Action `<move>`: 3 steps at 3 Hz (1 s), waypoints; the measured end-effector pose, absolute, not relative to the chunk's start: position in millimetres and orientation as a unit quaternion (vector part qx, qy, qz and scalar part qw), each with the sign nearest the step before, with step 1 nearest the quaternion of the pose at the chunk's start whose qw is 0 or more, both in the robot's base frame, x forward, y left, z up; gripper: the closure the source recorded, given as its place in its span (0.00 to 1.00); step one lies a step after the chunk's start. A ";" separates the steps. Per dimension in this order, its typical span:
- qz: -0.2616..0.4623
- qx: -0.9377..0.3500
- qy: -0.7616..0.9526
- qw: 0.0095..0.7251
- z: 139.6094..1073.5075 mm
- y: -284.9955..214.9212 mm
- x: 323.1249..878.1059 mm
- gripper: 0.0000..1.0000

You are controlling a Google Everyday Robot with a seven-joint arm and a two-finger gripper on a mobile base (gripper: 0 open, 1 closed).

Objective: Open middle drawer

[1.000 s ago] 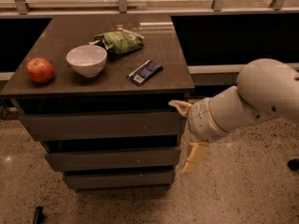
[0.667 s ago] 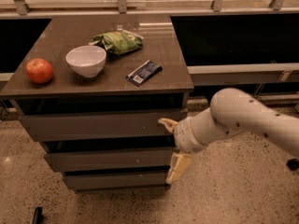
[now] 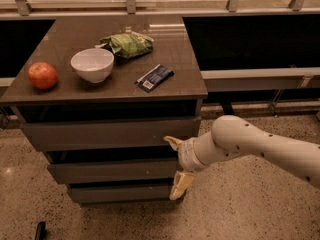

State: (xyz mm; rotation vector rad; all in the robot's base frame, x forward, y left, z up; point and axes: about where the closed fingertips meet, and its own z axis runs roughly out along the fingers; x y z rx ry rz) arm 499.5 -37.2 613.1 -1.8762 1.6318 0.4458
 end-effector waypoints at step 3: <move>0.129 -0.726 0.638 0.222 459.8 -52.5 506.9 0.00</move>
Offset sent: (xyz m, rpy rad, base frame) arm 0.0087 -0.0217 -0.1765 -0.1834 0.0509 -0.0070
